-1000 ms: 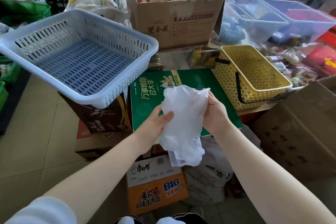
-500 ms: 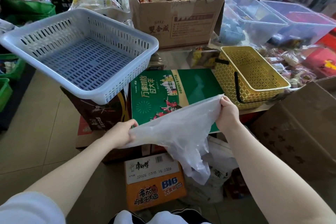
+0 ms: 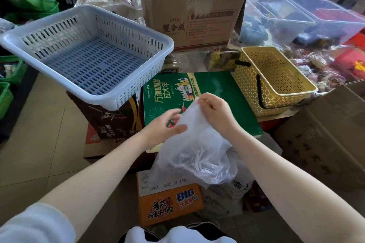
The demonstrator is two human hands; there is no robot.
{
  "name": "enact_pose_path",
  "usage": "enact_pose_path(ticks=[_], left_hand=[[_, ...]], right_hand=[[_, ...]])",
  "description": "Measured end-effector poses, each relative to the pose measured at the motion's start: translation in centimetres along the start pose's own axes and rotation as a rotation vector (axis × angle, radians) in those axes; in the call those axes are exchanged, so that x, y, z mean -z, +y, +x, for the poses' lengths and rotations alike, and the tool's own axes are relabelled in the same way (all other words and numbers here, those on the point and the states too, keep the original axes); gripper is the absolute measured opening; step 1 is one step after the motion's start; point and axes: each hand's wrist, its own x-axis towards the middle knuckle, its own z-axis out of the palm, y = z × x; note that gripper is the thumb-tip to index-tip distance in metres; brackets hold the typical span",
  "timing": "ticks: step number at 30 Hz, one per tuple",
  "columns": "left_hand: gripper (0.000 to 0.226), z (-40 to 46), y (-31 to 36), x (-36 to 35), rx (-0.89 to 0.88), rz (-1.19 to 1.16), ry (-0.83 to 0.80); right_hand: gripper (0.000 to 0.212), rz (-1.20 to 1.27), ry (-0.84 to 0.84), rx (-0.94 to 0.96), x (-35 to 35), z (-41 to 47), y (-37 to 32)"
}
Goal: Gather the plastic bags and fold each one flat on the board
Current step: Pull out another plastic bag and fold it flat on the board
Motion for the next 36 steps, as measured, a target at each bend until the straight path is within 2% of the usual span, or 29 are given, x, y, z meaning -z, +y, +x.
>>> enact_pose_path(ticks=[3, 5, 8, 10, 11, 14, 16, 18, 20, 23, 24, 26, 28, 30, 31, 33, 35, 36], left_hand=[[0.032, 0.7, 2.7, -1.5, -0.19, -0.09, 0.102], [0.028, 0.6, 2.7, -1.9, -0.239, -0.24, 0.165], [0.042, -0.2, 2.0, -1.5, -0.212, -0.383, 0.258], [0.035, -0.5, 1.4, -1.0, -0.168, -0.422, 0.346], [0.032, -0.6, 1.1, -0.6, -0.145, -0.439, 0.387], [0.03, -1.0, -0.9, 0.3, -0.098, -0.36, 0.467], [0.028, -1.2, -2.8, 0.7, -0.028, -0.266, 0.518], [0.02, -1.7, -4.8, 1.2, 0.072, -0.103, 0.591], [0.017, -2.1, -6.9, 1.8, 0.193, 0.022, 0.6], [0.014, -2.0, -7.6, 2.3, 0.37, 0.301, 0.455], [0.025, -1.7, -6.9, 2.3, 0.328, 0.418, 0.444], [0.052, -1.0, -3.5, 1.7, 0.021, 0.583, 0.467], [0.06, -0.5, 0.6, 0.4, -0.276, 0.551, 0.306], [0.057, 0.1, 2.8, -1.1, -0.293, 0.492, 0.066], [0.05, 0.3, 3.0, -1.7, -0.284, 0.488, 0.027], [0.029, 0.5, 2.7, -2.1, -0.359, 0.458, 0.116], [0.025, 0.5, 2.1, -1.9, -0.411, 0.368, 0.224], [0.02, 0.4, 2.1, -1.8, -0.407, 0.328, 0.268]], right_hand=[[0.007, 0.098, -0.024, 0.009, -0.1, -0.3, -1.6], [0.013, 0.114, -0.101, -0.006, 0.7, -0.7, -1.4], [0.025, -0.141, -0.378, -0.039, 2.5, -1.6, 0.6], [0.028, -0.33, -0.581, -0.108, 2.9, -2.5, 2.4], [0.023, -0.368, -0.621, -0.143, 2.9, -2.9, 3.3], [0.012, -0.329, -0.505, -0.232, 2.5, -3.3, 6.1], [0.018, -0.251, -0.404, -0.33, 2.7, -3.1, 6.9], [0.006, -0.256, -0.318, -0.356, 3.1, -3.1, 6.9], [0.025, -0.254, -0.219, -0.322, 3.3, -3.0, 6.6], [0.04, -0.2, -0.149, -0.232, 3.2, -2.9, 5.2], [0.04, -0.213, -0.163, -0.185, 2.9, -2.8, 4.5], [0.04, -0.236, -0.233, -0.066, 2.4, -2.9, 2.8], [0.039, -0.24, -0.288, 0.014, 1.9, -2.7, 1.3], [0.033, -0.225, -0.286, 0.043, 1.6, -2.6, 0.5], [0.027, -0.193, -0.267, 0.063, 1.6, -2.6, 0.2], [0.006, -0.066, -0.213, 0.027, 2.0, -3.0, 0.2], [0.039, 0.006, -0.193, -0.155, 3.0, -3.6, 1.3], [0.053, 0.052, -0.219, -0.317, 3.7, -4.0, 1.8]])
